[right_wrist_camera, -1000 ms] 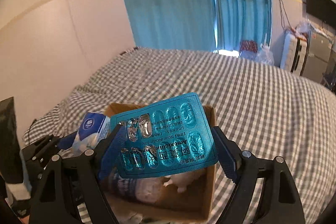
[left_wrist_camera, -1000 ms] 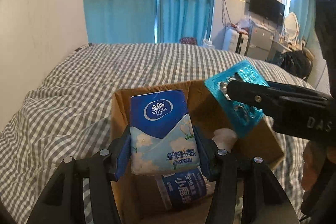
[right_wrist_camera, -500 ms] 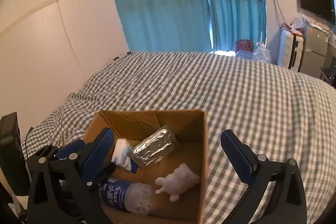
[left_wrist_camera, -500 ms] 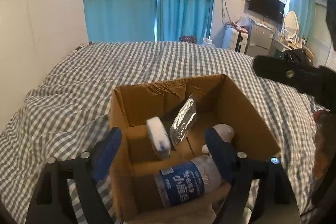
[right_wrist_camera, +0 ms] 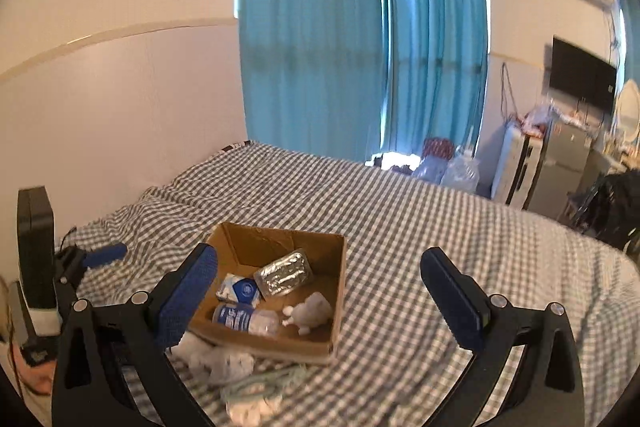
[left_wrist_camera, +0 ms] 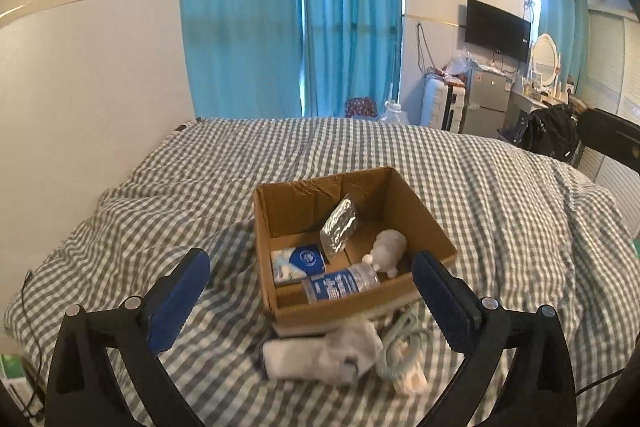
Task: Organize objects
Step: 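Grasp the white socks with left tool while right tool grasps white cloth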
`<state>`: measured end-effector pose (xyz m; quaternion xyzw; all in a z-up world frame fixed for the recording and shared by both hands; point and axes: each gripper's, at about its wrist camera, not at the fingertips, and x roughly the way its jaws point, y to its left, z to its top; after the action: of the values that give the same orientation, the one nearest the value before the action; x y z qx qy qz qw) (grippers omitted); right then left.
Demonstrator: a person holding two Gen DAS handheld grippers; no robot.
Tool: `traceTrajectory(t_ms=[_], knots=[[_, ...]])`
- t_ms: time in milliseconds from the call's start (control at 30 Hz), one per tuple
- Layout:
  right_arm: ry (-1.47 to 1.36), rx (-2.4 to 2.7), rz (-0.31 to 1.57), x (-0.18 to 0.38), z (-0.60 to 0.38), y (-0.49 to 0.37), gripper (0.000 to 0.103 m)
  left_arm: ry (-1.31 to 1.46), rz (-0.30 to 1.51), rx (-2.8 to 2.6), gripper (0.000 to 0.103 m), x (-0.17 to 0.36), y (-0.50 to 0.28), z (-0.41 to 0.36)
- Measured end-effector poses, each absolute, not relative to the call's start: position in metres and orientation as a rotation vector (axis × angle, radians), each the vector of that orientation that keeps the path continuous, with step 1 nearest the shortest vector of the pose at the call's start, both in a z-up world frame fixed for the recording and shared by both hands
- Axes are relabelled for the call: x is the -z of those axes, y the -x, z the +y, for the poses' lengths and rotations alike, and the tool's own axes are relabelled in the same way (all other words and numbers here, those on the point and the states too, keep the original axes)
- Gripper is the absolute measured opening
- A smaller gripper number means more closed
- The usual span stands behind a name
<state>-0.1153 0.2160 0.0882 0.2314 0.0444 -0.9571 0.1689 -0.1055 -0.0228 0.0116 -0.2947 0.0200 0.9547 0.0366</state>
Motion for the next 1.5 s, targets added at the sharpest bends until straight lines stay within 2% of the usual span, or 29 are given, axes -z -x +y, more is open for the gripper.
traceTrajectory(t_ms=[233, 467, 667, 967, 1333, 1400, 1433, 1467, 1500], knots=[[-0.628, 2.738, 0.173, -0.094, 0.224, 0.055, 0.102, 0.910, 0.044, -2.947, 0.103, -0.006, 0.063, -0.025], [-0.677, 2.723, 0.177, -0.068, 0.225, 0.026, 0.102, 0.928, 0.064, -2.940, 0.103, 0.007, 0.044, -0.022], [-0.773, 2.669, 0.214, -0.027, 0.210, 0.023, 0.102, 1.045, -0.003, -2.922, 0.103, 0.047, 0.040, -0.021], [-1.052, 2.586, 0.240, 0.080, 0.187, 0.048, 0.102, 1.248, -0.010, -2.875, 0.103, 0.117, 0.062, -0.022], [-1.200, 2.427, 0.235, 0.146, 0.166, 0.095, 0.101, 1.352, -0.046, -2.902, 0.103, 0.147, 0.100, -0.045], [-1.209, 2.390, 0.242, 0.155, 0.160, 0.102, 0.098, 1.345, -0.033, -2.904, 0.103, 0.147, 0.100, -0.043], [-1.215, 2.378, 0.255, 0.159, 0.157, 0.105, 0.090, 1.344, -0.023, -2.899, 0.103, 0.146, 0.100, -0.041], [-1.218, 2.369, 0.269, 0.162, 0.154, 0.107, 0.076, 1.347, -0.015, -2.892, 0.103, 0.146, 0.100, -0.039], [-1.219, 2.359, 0.282, 0.167, 0.153, 0.109, 0.070, 1.347, -0.012, -2.885, 0.103, 0.146, 0.100, -0.037]])
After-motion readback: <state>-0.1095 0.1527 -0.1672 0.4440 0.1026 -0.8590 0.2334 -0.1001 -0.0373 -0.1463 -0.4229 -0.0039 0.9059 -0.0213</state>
